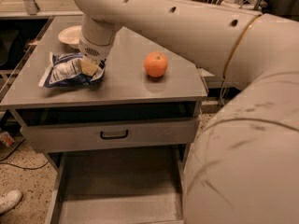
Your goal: Pick blue chip bag from middle drawer and place on counter
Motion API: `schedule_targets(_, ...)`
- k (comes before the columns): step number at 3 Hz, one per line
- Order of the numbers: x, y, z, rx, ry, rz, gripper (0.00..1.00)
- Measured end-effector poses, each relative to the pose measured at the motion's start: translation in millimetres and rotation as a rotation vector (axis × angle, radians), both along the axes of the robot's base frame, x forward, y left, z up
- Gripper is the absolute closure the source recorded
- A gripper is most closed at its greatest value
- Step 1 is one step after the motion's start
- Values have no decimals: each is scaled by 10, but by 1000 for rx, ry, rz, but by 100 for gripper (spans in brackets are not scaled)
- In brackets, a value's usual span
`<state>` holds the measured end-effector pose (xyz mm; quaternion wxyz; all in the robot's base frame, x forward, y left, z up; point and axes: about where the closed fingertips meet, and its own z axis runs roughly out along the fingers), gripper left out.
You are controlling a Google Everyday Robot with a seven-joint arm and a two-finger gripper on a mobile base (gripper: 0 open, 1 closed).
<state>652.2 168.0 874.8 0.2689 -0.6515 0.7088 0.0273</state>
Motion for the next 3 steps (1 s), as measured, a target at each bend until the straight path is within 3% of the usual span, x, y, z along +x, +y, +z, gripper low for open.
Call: schedule_targets(3,6,6,-10,0,1,0,34)
